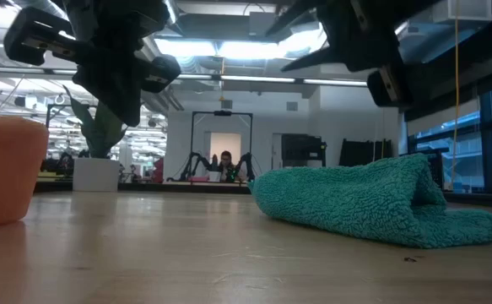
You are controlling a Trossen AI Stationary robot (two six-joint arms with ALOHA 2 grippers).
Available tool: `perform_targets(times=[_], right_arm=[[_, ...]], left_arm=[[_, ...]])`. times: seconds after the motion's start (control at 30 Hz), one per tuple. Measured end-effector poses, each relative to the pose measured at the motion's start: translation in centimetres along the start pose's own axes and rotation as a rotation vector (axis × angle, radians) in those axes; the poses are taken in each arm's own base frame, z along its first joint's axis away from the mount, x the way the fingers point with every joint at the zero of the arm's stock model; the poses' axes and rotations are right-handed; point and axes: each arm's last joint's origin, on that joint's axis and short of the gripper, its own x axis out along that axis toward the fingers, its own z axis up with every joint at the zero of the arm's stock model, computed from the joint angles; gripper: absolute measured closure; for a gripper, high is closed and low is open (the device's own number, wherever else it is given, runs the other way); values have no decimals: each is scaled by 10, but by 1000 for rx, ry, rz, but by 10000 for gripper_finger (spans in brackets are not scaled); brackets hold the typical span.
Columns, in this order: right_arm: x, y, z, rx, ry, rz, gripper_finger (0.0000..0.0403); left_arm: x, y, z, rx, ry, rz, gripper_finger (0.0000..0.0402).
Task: Roll microfiber towels into tight, uniform cylinder then place into a basket
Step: Put the blue microfiber cloth into the orange transparent bin
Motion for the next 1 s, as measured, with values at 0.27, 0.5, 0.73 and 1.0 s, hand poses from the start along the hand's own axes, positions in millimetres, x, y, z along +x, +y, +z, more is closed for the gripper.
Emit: perform_targets(times=[0.27, 0.5, 0.73, 1.0], right_arm=[[8, -3, -30, -106, 132, -105, 267], [7, -13, -62, -110, 277, -157, 267], [-7, -34, -77, -70, 312, -368, 267], [-15, -47, -77, -76, 318, -525, 267]], left_arm=[[-1, 14, 0, -40, -47, 33, 401], [-2, 23, 1, -66, -97, 16, 401], [-2, 25, 1, -69, -102, 21, 401], [10, 27, 13, 22, -229, -50, 401]])
